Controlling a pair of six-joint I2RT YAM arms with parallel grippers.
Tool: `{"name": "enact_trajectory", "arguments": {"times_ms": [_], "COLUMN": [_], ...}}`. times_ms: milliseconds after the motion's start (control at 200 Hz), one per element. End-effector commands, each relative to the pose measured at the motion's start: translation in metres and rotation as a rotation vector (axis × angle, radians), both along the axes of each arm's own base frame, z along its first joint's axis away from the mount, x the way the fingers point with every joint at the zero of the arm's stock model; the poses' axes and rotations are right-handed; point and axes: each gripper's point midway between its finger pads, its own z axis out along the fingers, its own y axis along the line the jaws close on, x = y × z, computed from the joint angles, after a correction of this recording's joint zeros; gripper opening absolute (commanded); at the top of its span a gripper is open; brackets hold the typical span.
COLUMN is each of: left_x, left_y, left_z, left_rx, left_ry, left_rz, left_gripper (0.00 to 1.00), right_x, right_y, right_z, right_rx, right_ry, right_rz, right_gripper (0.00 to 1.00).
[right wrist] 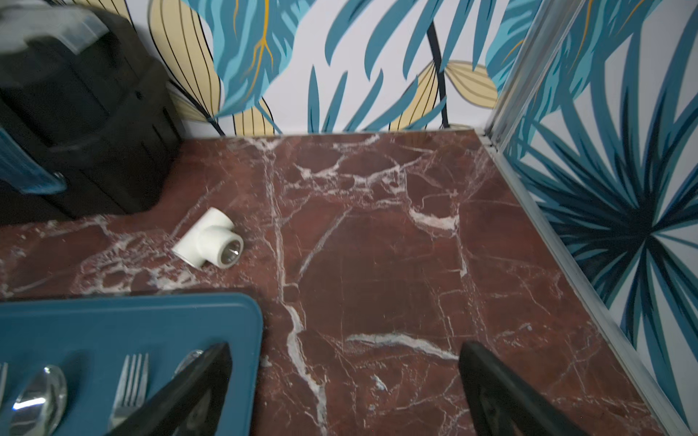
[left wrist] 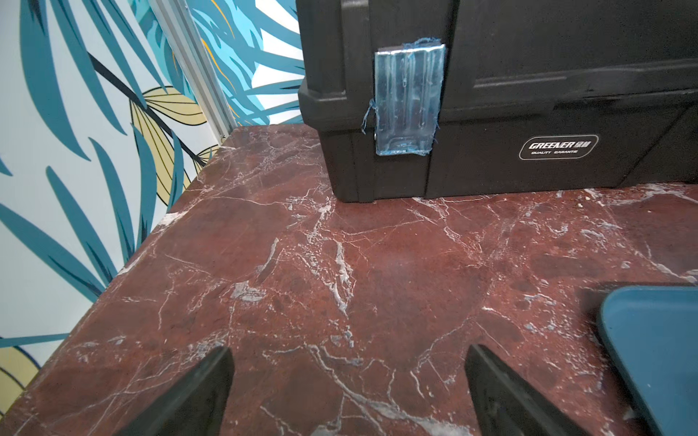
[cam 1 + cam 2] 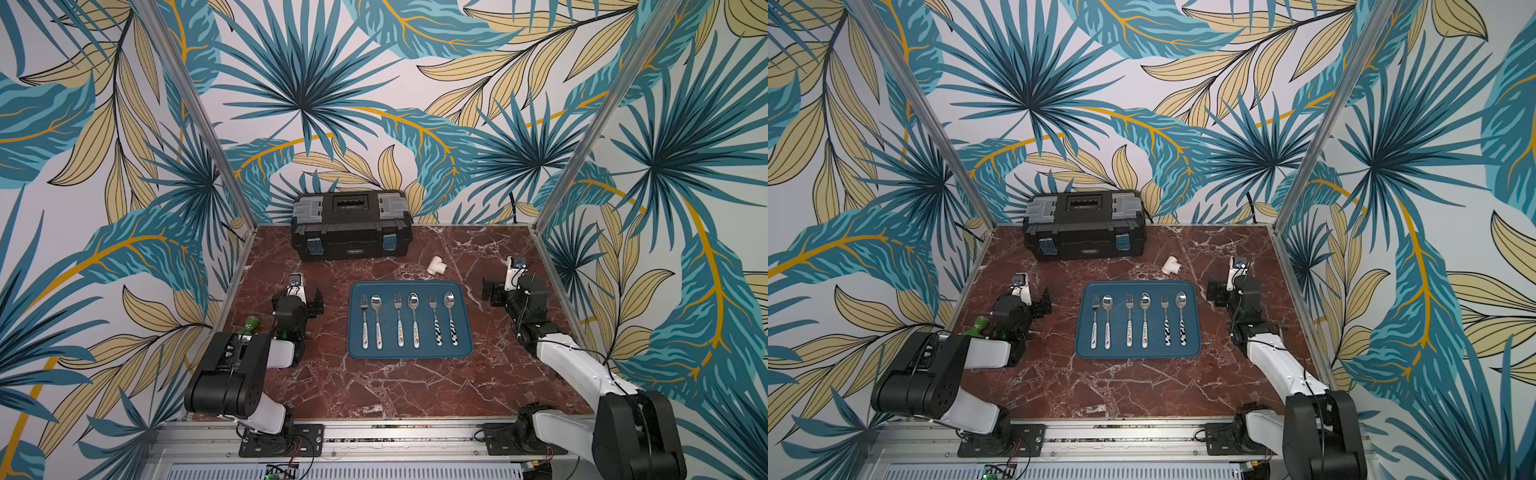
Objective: Set the spoon and fork side by side
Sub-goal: Reset both arms
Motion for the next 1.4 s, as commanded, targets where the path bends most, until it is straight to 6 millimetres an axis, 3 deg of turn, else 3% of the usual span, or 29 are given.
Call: {"name": "enact_trajectory", "arguments": {"times_ms": [0,75,215,446,1397], "left_x": [0.01,0.009,0.009,0.01,0.013], "left_y": [0.0,0.0,0.0,-0.003,-0.008], "left_z": [0.019,0.019,0.018,0.018,0.018], "left_rx": [0.006,0.006,0.008,0.008,0.035], "left_ry": [-0.044,-0.041,-0.04,-0.038,-0.023], "left_rz": [-0.008,-0.008,-0.013,-0.028,-0.034], "left_gripper": [1.0,1.0,1.0,1.0,1.0], "right_x": [0.004,0.005,0.002,0.013,0.014], "right_y": [-0.007,0.002,0.02,0.004,0.002], "right_z": [-0.016,-0.017,-0.044,-0.052,-0.051], "right_rx": [-0.051,-0.043,-0.059,-0.039,-0.04], "right_ry": [-0.006,-0.139,-0.208,-0.11,-0.117], "right_rz": [-0.015,0.038,0.154,0.042,0.033], "right_gripper": [0.99,1.0,0.99,0.99,1.0]}}
